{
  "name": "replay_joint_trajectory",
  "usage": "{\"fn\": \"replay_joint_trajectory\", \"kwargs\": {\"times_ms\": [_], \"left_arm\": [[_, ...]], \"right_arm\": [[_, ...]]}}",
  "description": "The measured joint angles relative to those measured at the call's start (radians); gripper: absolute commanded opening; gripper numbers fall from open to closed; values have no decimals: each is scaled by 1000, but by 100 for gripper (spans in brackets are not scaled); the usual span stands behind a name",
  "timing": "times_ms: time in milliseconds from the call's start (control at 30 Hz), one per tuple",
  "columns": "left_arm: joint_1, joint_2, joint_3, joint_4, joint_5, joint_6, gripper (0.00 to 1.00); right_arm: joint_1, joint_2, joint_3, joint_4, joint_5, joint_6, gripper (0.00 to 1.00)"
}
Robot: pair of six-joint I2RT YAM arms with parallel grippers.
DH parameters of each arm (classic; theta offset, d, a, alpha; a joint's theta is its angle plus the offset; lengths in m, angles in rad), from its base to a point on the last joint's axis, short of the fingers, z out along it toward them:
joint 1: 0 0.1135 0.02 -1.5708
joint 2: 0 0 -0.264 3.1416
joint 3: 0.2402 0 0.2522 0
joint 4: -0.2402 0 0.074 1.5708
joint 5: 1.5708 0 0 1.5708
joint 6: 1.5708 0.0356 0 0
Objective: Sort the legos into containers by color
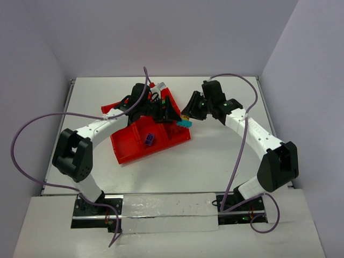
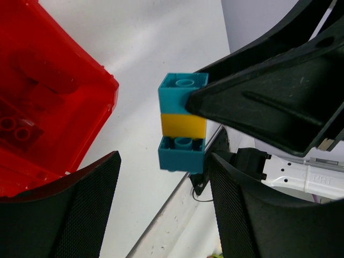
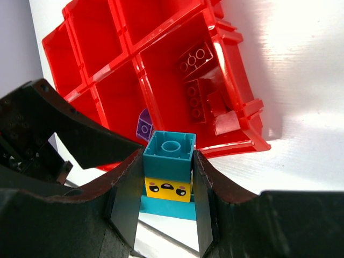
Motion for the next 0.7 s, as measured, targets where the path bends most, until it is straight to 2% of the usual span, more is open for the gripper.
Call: {"fn": "replay_joint_trajectory", "kwargs": {"times_ms": [200, 300, 400, 500, 533, 567, 600, 633, 700], "left_arm": [[0, 3, -2, 32, 22, -18, 71], [0, 4, -2, 35, 30, -19, 68], [0, 7, -2, 41, 38, -22, 56], [0, 14, -3, 51, 49, -31, 36], [0, 16, -4, 57, 56, -35, 23], [0, 16, -4, 62, 58, -38, 20], [0, 16, -7, 66, 59, -42, 5], [0, 16, -9, 70, 62, -45, 0], [0, 17, -13, 77, 66, -50, 0]], "right_arm": [[9, 0, 0, 0, -3, 0, 0], [10, 0, 1, 0, -4, 0, 0], [10, 0, 1, 0, -6, 0, 0], [10, 0, 1, 0, -6, 0, 0], [10, 0, 1, -1, -5, -1, 0], [10, 2, 1, -1, -5, -1, 0], [10, 2, 1, -1, -4, -1, 0], [10, 2, 1, -1, -4, -2, 0], [10, 3, 1, -2, -4, -3, 0]]}}
